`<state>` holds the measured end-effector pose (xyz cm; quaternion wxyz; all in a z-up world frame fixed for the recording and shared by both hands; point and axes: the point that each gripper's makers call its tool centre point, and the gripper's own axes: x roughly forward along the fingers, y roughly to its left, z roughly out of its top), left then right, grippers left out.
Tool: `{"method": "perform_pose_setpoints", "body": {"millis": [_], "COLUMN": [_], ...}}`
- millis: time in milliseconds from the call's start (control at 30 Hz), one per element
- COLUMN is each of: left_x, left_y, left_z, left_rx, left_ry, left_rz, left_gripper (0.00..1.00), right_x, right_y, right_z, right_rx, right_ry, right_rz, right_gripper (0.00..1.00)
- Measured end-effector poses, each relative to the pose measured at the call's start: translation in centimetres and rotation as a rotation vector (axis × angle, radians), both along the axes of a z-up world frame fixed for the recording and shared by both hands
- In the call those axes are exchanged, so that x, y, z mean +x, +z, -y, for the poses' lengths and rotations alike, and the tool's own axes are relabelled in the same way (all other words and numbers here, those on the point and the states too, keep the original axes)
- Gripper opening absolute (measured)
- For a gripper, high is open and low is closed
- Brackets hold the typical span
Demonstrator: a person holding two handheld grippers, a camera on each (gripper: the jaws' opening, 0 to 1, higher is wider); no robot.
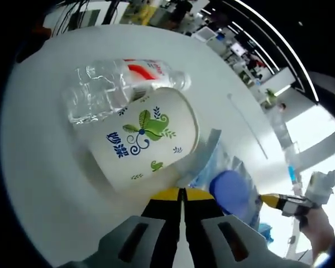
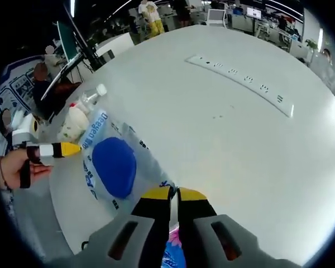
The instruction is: Arrange the tabletop items into an orderly group along one side of the table until the central work area is clear of visible clutter.
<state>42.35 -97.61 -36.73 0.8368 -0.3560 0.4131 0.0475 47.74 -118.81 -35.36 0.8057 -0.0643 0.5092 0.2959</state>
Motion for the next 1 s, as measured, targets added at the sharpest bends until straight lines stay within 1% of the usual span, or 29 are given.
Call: {"method": "perform_pose_setpoints", "body": {"millis": [300, 500, 567, 933, 1000], "left_x": [0.35, 0.27, 0.23, 0.13, 0.15], "left_y": [0.16, 0.04, -0.01, -0.17, -0.23], "left_z": [-0.02, -0.02, 0.02, -0.12, -0.12], "left_rx": [-0.010, -0.010, -0.013, -0.007, -0.016], "left_ry": [0.006, 0.008, 0.009, 0.007, 0.014], "left_rz": [0.002, -0.001, -0.003, -0.003, -0.004], "left_gripper": [0.00, 0.00, 0.00, 0.00, 0.00], "right_x": [-0.42, -0.65, -0.80, -0.86, -0.82], "right_y": [-0.05, -0.10, -0.33, -0.61, -0.68], "right_z": [0.14, 0.17, 0.28, 0.44, 0.56], "right_rx": [-0.032, -0.039, -0.044, -0.061, -0.071], "right_ry": [0.030, 0.038, 0.037, 0.057, 0.065], "right_rz": [-0.013, -0.024, -0.037, -0.042, -0.037], "right_gripper": [0.01, 0.01, 0.01, 0.03, 0.03]}}
